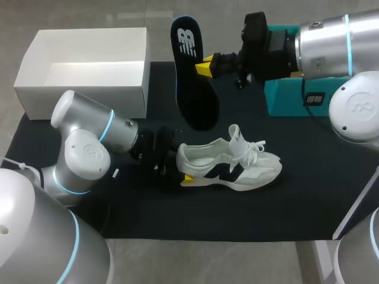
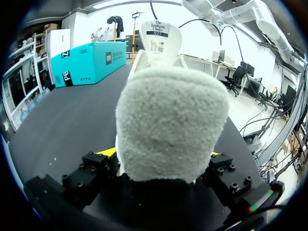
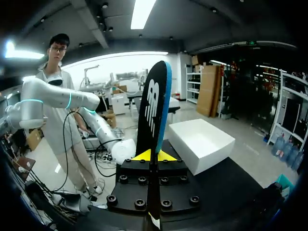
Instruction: Take the shoe out of the shoebox, open the shoe tongue, remove and reinsert the insole, then place the shoe into the shoebox
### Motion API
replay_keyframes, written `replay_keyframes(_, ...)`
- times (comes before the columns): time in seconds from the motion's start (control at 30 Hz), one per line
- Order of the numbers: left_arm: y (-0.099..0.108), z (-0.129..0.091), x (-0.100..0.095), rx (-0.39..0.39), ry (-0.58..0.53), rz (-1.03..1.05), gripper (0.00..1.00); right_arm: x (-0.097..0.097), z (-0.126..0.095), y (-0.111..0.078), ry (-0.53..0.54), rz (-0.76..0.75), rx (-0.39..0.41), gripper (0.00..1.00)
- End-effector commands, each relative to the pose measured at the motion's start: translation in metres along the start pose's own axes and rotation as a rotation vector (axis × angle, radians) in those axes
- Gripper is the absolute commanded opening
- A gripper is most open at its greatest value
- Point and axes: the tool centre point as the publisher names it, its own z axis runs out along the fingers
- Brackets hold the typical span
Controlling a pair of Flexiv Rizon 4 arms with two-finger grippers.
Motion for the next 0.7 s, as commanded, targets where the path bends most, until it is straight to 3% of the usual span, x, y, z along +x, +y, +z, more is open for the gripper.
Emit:
replay_keyframes(0.03,0.003,0.001,-0.001,-0.003,0.002,0.0,0.0,0.02,-0.019,-0.017,-0.068,0.02,0.036,0.0)
replay_keyframes(0.23,0.003,0.001,-0.001,-0.003,0.002,0.0,0.0,0.046,-0.03,-0.027,-0.078,0.126,-0.011,0.0)
replay_keyframes(0.5,0.003,0.001,-0.001,-0.003,0.002,0.0,0.0,0.076,-0.041,-0.034,-0.036,0.2,0.019,0.0)
replay_keyframes(0.7,0.003,0.001,-0.001,-0.003,0.002,0.0,0.0,0.09,-0.048,-0.036,0.01,0.235,-0.012,0.0)
